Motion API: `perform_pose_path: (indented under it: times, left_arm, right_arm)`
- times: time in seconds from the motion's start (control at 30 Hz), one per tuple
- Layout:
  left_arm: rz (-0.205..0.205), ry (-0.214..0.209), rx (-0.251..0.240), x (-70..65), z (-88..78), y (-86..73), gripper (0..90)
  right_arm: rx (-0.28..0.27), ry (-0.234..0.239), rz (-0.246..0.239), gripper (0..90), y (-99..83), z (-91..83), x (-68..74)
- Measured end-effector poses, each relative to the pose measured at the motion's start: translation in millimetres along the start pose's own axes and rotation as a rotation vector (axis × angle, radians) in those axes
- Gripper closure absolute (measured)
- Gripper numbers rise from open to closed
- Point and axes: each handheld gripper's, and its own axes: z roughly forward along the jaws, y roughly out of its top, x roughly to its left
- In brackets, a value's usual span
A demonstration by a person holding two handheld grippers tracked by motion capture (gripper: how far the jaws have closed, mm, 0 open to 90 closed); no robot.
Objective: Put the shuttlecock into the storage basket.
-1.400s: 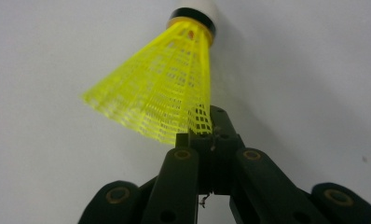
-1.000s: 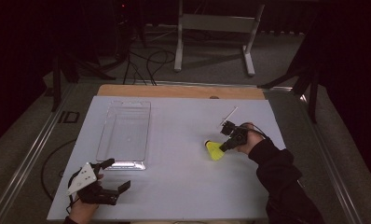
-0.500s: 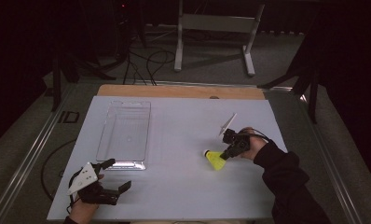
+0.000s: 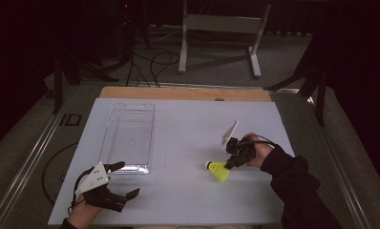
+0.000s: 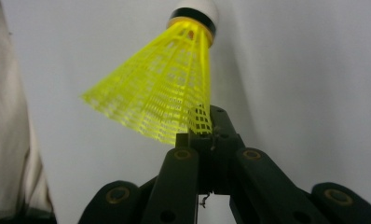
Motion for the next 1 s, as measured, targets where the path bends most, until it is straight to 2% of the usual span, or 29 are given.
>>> perform_pose_path:
  times: [0.2,0.33,0.47,0.53,0.73,0.9,1.0]
  left_arm:
    - [0.043,-0.075,0.038,3.8,-2.5,23.0,0.2]
    - [0.051,-0.138,0.06,6.4,-2.3,39.4,0.2]
    - [0.037,-0.198,0.124,7.0,0.8,60.2,0.1]
    - [0.059,-0.205,0.143,6.8,3.0,70.0,0.1]
    - [0.124,-0.276,0.194,6.3,14.8,95.6,0.1]
    - [0.188,-0.306,0.232,1.6,30.9,111.6,0.1]
    - [0.228,-0.34,0.254,-2.0,40.0,118.8,0.1]
  right_arm:
    - [0.01,0.004,-0.033,90.0,6.5,-6.5,7.6]
    - [0.01,0.011,-0.046,90.0,10.7,-10.3,12.2]
    - [0.013,0.004,-0.056,90.0,13.2,-10.8,15.4]
    - [0.02,0.008,-0.055,90.0,14.4,-10.0,16.7]
    - [0.013,0.013,-0.063,90.0,16.7,-11.9,20.0]
    - [0.006,0.02,-0.078,90.0,18.8,-13.5,22.6]
    - [0.005,0.02,-0.084,90.0,20.6,-14.2,24.1]
